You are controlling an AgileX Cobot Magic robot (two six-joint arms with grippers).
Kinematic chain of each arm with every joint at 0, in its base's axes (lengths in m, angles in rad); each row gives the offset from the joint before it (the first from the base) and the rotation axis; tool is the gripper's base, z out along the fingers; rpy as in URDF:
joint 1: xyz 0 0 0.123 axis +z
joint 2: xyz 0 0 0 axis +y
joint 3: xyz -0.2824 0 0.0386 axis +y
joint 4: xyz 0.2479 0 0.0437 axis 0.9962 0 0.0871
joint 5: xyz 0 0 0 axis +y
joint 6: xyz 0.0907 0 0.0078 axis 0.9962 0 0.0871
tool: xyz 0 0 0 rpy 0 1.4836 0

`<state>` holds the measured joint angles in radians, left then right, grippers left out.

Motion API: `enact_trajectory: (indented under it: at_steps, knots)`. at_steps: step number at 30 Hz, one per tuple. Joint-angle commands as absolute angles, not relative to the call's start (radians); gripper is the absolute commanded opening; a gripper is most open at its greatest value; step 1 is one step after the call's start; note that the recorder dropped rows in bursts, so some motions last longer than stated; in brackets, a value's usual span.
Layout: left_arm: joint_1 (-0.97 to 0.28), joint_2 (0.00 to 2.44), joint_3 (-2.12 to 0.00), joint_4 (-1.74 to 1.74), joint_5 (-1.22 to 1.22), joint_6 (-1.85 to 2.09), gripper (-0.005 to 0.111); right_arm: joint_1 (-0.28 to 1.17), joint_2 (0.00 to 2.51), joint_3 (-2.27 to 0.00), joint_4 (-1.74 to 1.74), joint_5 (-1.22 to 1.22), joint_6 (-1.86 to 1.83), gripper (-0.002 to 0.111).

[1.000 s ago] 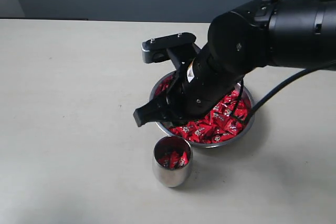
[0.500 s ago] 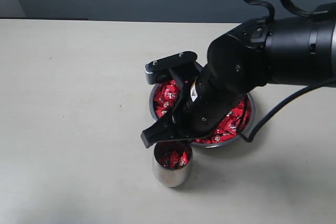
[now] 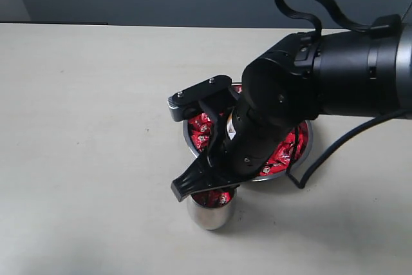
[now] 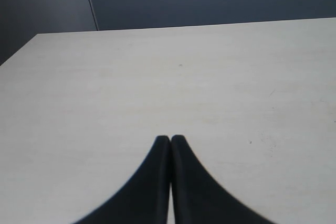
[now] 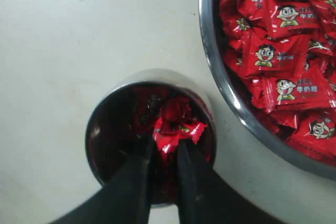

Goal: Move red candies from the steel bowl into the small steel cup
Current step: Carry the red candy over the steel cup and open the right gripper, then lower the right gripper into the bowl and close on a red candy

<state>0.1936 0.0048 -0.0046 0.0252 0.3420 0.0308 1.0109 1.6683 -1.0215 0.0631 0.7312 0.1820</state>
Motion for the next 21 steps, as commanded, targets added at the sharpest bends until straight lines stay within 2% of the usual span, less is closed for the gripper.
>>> enact_trajectory:
  at_steps: [1, 3, 6, 21]
  knots:
    - [0.187, 0.000, 0.000, 0.027, 0.334, 0.029, 0.000, 1.013, 1.668, -1.018, 0.061, 0.704, 0.176, 0.022]
    - [0.187, 0.000, 0.000, 0.027, 0.334, 0.029, 0.000, 1.013, 1.668, -1.018, 0.061, 0.704, 0.176, 0.031]
    - [0.187, 0.000, 0.000, 0.027, 0.334, 0.029, 0.000, 1.013, 1.668, -1.018, 0.061, 0.704, 0.176, 0.035]
    - [0.187, 0.000, 0.000, 0.027, 0.334, 0.029, 0.000, 1.013, 1.604, -1.022, 0.017, 0.605, 0.193, 0.035]
